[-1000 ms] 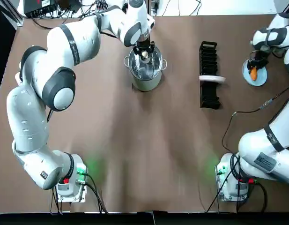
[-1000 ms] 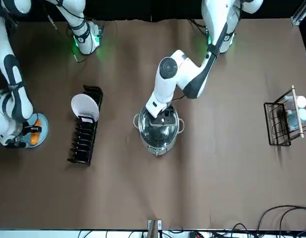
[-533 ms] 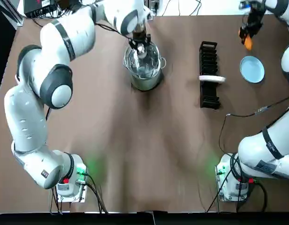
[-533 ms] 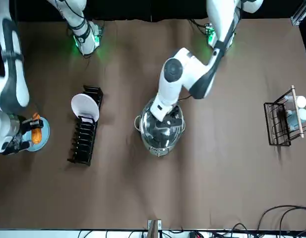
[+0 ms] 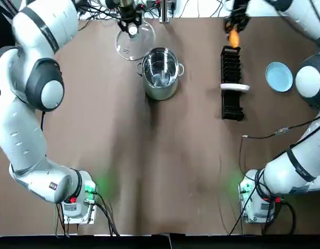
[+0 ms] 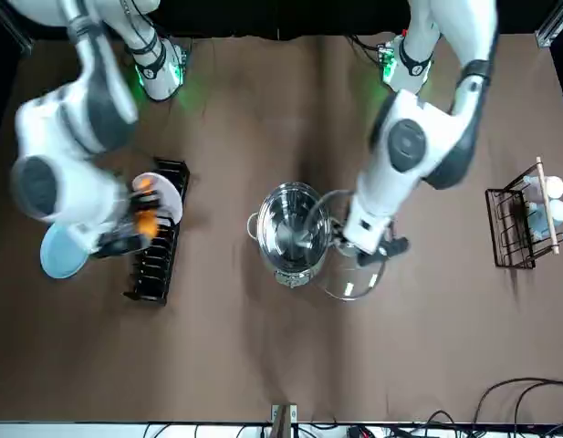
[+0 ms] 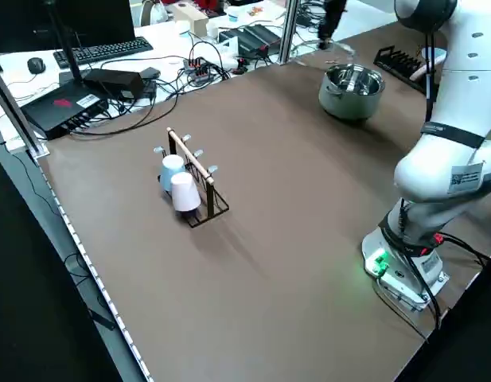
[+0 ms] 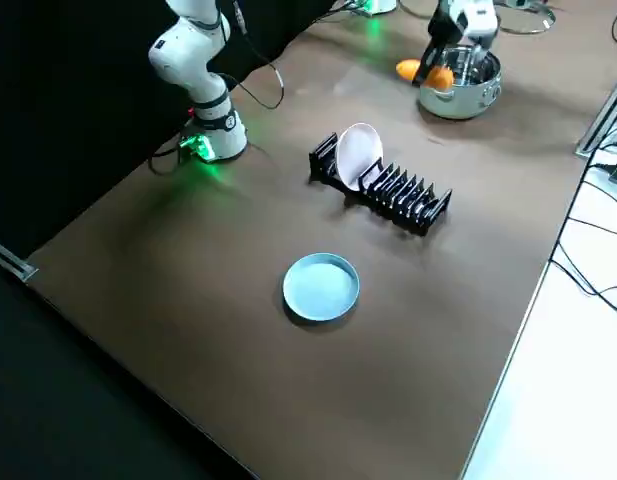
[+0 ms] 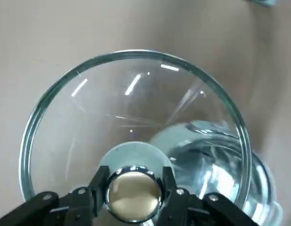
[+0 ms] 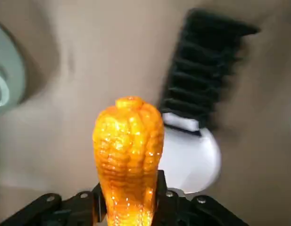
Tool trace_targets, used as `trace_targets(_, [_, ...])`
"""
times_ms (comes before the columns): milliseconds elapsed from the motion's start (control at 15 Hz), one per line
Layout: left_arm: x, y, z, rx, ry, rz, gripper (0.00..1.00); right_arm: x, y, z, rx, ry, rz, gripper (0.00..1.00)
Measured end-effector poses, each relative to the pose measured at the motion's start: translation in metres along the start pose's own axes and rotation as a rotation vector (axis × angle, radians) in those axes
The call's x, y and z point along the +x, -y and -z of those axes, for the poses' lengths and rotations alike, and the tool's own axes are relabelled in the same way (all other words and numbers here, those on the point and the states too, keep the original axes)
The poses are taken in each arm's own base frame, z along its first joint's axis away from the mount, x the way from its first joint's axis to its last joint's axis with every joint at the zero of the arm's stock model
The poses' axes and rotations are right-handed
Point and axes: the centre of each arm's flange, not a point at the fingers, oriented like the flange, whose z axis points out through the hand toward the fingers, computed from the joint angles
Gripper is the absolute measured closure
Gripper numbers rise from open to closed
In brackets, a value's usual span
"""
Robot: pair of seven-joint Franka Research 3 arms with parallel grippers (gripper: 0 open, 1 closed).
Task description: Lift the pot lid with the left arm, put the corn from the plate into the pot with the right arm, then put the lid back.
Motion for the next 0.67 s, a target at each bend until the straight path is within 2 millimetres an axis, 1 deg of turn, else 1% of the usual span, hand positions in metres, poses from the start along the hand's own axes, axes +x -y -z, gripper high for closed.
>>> trace_targets(133, [0.022, 0.039, -0.007, 0.043, 0.047, -0.023, 0.49, -0.012, 0.08, -0.008, -0.02, -0.037, -0.031, 0.62])
trace_targets(200, [0.028, 0.056, -0.015, 0.066, 0.08, -0.044, 0.49, -0.018, 0.119, -0.015, -0.022, -0.062, -0.045, 0.62])
trace_targets(333, [0.032, 0.079, -0.038, 0.1, 0.137, -0.083, 0.49, -0.028, 0.188, -0.034, -0.007, -0.122, -0.075, 0.62])
trace_targets(400, [0.031, 0.086, -0.051, 0.111, 0.161, -0.106, 0.49, -0.03, 0.218, -0.046, 0.008, -0.15, -0.087, 0.62])
trace_targets(533, [0.029, 0.092, -0.075, 0.121, 0.194, -0.152, 0.49, -0.033, 0.268, -0.076, 0.044, -0.194, -0.105, 0.62])
trace_targets(600, [0.029, 0.092, -0.084, 0.121, 0.199, -0.165, 0.49, -0.032, 0.289, -0.092, 0.066, -0.214, -0.126, 0.62])
trace_targets(667, [0.03, 0.092, -0.093, 0.116, 0.197, -0.175, 0.49, -0.03, 0.306, -0.105, 0.089, -0.23, -0.155, 0.62])
